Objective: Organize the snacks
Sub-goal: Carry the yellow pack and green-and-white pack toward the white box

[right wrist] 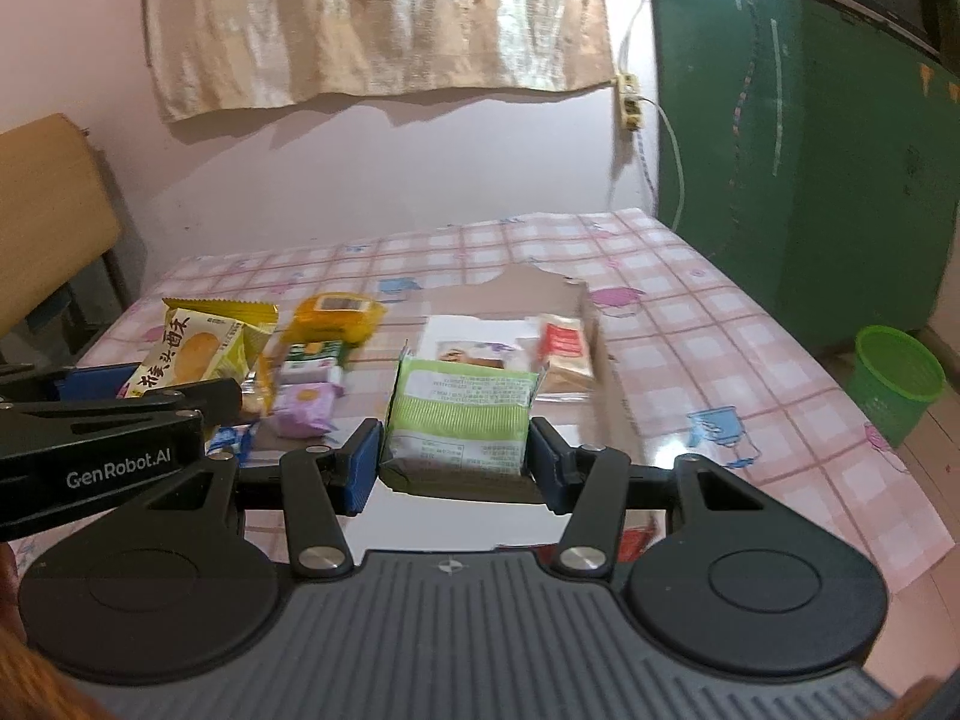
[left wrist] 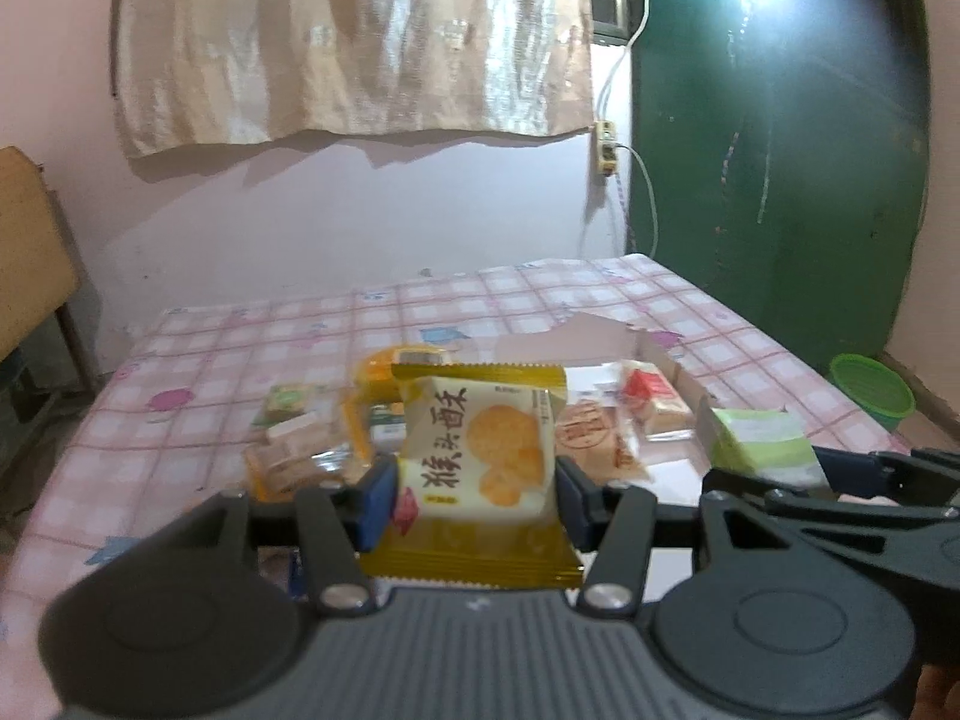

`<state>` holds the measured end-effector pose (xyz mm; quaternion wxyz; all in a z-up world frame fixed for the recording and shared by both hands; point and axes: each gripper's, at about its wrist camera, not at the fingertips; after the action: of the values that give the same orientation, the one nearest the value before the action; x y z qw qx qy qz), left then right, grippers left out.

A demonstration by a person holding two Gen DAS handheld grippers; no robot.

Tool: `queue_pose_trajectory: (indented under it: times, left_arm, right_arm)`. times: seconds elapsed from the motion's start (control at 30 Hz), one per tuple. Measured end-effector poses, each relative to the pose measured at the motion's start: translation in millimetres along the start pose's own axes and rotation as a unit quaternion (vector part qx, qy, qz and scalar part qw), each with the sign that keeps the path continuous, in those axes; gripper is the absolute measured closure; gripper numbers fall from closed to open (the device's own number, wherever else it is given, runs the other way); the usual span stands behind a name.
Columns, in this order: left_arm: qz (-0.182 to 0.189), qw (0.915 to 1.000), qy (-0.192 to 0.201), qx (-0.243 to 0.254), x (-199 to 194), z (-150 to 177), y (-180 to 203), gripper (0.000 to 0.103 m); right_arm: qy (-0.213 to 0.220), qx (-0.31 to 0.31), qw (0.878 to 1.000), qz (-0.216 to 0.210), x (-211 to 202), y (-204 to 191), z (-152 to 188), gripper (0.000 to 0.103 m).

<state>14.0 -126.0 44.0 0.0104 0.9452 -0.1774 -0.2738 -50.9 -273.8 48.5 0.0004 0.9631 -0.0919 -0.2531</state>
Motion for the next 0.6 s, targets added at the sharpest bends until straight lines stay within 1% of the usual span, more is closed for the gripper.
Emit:
queue_pose_trajectory:
  times: [0.33,0.6]
  left_arm:
    - [0.026,0.9994,-0.02,0.012,18.4,2.2,26.0,0.049]
    - [0.028,0.9989,-0.034,0.016,32.4,5.9,34.3,0.049]
  right_arm:
    - [-0.011,0.021,0.999,0.031,3.6,29.1,5.8,0.039]
    - [-0.024,0.02,0.999,0.042,12.9,35.5,10.1,0.039]
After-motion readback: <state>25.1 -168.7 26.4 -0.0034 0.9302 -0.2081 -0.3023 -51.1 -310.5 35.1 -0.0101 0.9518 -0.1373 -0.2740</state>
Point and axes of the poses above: each gripper's, at about its wrist camera, not at the fingertips, and x roughly the way its jaws point, y to its right, z to its underside, and after that the axes turned 10 degrees about -x, right-handed
